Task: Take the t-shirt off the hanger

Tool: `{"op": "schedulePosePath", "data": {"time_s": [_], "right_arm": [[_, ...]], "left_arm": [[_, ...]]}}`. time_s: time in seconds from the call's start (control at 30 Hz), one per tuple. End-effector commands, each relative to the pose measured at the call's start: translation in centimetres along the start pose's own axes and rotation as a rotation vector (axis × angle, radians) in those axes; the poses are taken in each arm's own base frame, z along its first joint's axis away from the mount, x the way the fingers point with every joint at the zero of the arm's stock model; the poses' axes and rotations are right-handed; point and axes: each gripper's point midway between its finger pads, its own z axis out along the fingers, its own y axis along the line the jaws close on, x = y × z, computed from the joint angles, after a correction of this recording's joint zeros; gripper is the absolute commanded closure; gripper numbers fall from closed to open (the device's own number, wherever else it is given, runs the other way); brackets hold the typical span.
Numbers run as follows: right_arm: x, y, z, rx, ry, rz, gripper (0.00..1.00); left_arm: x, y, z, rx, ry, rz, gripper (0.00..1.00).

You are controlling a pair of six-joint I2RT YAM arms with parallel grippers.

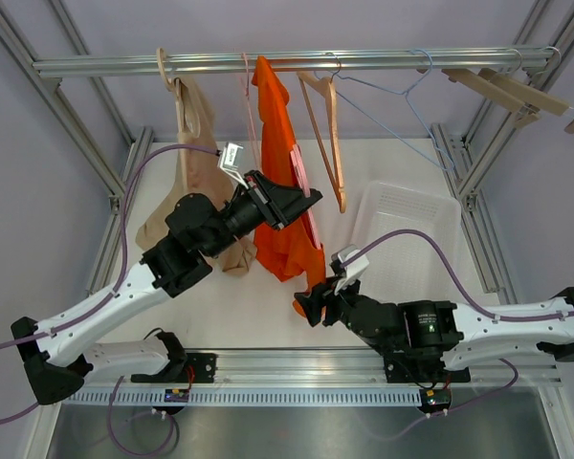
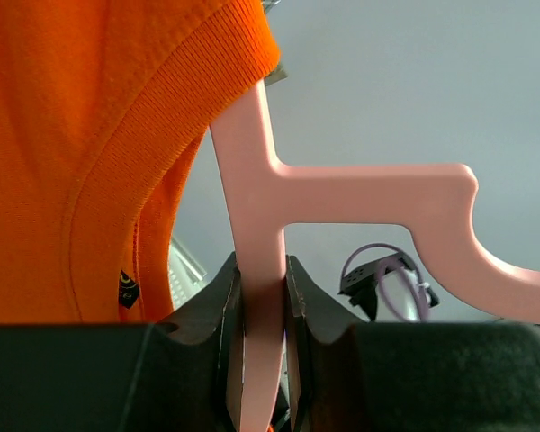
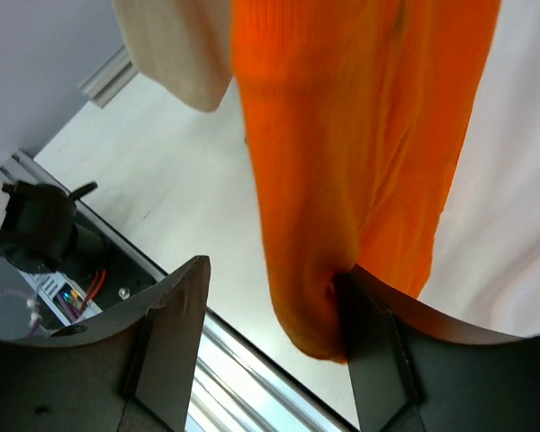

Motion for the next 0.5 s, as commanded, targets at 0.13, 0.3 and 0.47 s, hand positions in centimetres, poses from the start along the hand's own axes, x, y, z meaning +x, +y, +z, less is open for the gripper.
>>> {"op": "schedulePosePath", "data": {"time_s": [0.13,0.3,0.47], "right_arm": [[0.4,0.3,-0.3,-0.007,-0.027,0.066,0.93],[3.2,0.6,0.1,-0.018,0.014,0.052,1.00],[6.8,-0.7,1.0,0.047,0.051,0.071,1.00]], "left_arm": [[-4.3,-6.6,-0.8,0.218,-0.102,0.003,1.00],[-5.6,-8.9,-1.5,0.293,-0.103,-0.013,1.00],[-7.3,-13.9,-2.7,0.437,-0.064,-0.020,1.00]]}}
